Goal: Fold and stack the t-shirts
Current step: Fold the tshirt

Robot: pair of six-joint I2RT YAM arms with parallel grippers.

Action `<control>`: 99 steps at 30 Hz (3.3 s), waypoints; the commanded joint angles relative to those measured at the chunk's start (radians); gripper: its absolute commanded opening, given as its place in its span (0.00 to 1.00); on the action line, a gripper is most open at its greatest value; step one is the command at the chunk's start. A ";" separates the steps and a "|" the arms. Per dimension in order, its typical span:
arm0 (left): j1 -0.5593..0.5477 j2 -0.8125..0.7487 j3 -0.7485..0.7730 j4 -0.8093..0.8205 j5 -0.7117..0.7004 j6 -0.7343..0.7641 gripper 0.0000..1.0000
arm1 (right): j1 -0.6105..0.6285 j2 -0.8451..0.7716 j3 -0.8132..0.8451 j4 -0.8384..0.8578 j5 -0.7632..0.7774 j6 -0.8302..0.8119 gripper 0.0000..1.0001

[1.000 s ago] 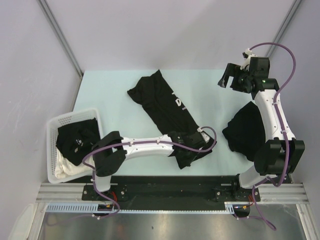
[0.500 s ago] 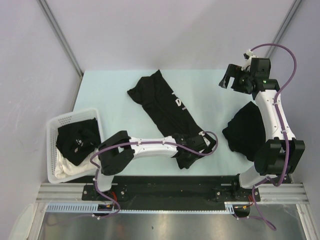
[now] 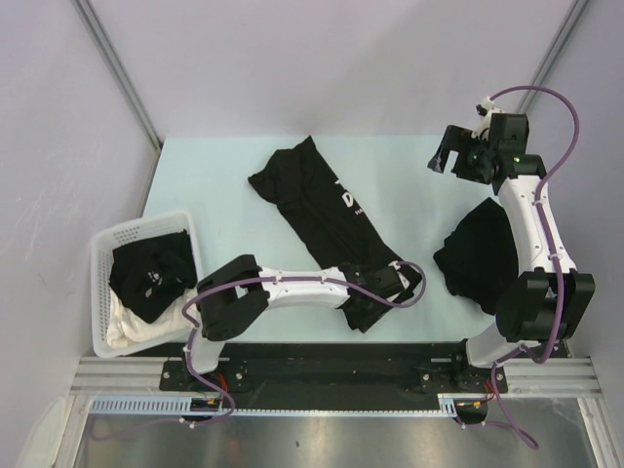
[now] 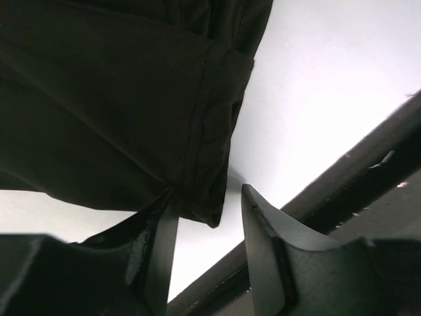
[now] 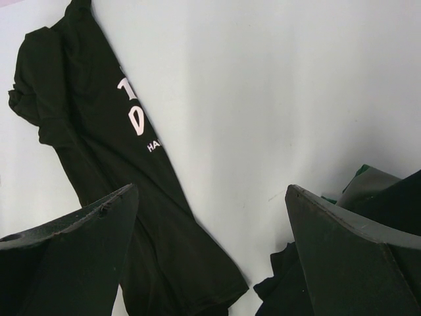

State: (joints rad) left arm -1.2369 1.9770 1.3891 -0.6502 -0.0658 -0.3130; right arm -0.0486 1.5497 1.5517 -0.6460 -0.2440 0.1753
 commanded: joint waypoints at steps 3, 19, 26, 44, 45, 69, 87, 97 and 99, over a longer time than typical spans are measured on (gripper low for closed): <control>-0.006 0.034 -0.018 0.027 0.029 0.008 0.41 | -0.007 -0.049 0.001 0.016 0.002 -0.008 1.00; -0.004 0.042 -0.059 0.008 0.017 -0.043 0.00 | -0.008 -0.039 -0.001 0.025 -0.014 0.000 1.00; -0.006 -0.061 -0.189 -0.009 0.023 -0.100 0.00 | -0.008 -0.019 -0.001 0.054 -0.031 0.020 1.00; -0.016 -0.279 -0.383 -0.210 0.011 -0.253 0.00 | -0.004 0.053 -0.001 0.111 -0.083 0.067 1.00; -0.018 -0.288 -0.390 -0.219 0.009 -0.264 0.00 | -0.002 0.056 -0.001 0.112 -0.084 0.072 1.00; -0.015 -0.395 -0.383 -0.422 -0.169 -0.351 0.09 | 0.024 0.107 -0.004 0.155 -0.143 0.081 1.00; 0.008 -0.475 -0.220 -0.447 -0.287 -0.304 0.49 | 0.167 0.078 -0.030 0.045 -0.111 0.023 1.00; 0.143 -0.616 -0.439 -0.350 -0.164 -0.325 0.58 | 0.188 0.015 -0.127 0.051 -0.075 0.021 1.00; 0.155 -0.615 -0.458 -0.367 -0.172 -0.336 0.60 | 0.181 0.009 -0.127 0.051 -0.075 0.024 1.00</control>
State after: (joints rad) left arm -1.1023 1.3800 0.9836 -1.0233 -0.2760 -0.6285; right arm 0.1474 1.6169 1.4204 -0.6128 -0.3374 0.2081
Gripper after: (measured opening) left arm 0.584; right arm 0.995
